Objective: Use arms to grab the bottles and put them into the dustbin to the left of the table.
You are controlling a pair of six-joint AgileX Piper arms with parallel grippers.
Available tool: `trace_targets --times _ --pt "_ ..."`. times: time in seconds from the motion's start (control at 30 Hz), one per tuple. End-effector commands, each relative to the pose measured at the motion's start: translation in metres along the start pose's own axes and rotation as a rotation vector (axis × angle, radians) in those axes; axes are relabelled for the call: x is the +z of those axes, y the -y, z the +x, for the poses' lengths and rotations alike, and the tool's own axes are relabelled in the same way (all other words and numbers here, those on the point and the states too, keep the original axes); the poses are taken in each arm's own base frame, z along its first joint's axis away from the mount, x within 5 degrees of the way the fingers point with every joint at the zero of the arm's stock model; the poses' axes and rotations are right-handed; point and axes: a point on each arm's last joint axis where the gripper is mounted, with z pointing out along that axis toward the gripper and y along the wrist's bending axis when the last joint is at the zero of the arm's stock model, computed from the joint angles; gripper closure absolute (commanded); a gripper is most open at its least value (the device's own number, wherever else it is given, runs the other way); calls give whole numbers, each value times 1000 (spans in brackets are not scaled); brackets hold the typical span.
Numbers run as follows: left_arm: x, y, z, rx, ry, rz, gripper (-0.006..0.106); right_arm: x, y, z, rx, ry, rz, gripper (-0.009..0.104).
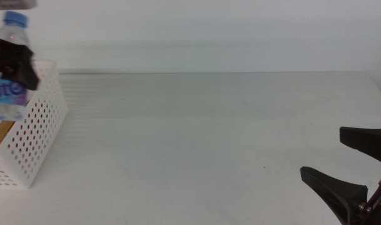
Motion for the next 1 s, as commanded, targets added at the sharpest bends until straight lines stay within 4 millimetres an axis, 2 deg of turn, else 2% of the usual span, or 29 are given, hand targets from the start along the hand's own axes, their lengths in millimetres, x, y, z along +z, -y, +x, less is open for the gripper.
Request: trace_targets --times 0.0,0.2,0.4,0.7,0.83,0.97 --pt "-25 -12 -13 -25 122 -37 105 -2 2 -15 -17 98 14 16" --pt "-21 -48 -16 -12 64 -169 105 -2 2 -15 -17 98 14 16" --pt "7 -74 -19 -26 13 -229 105 -2 2 -15 -17 98 14 16" --pt "62 -93 -26 -30 -40 -227 105 -2 2 -15 -17 98 14 16" --pt "72 -98 -29 -20 -28 -248 100 -2 2 -15 -17 98 14 16" --pt "79 -101 -31 -17 -16 -253 90 -2 2 -15 -17 98 14 16"
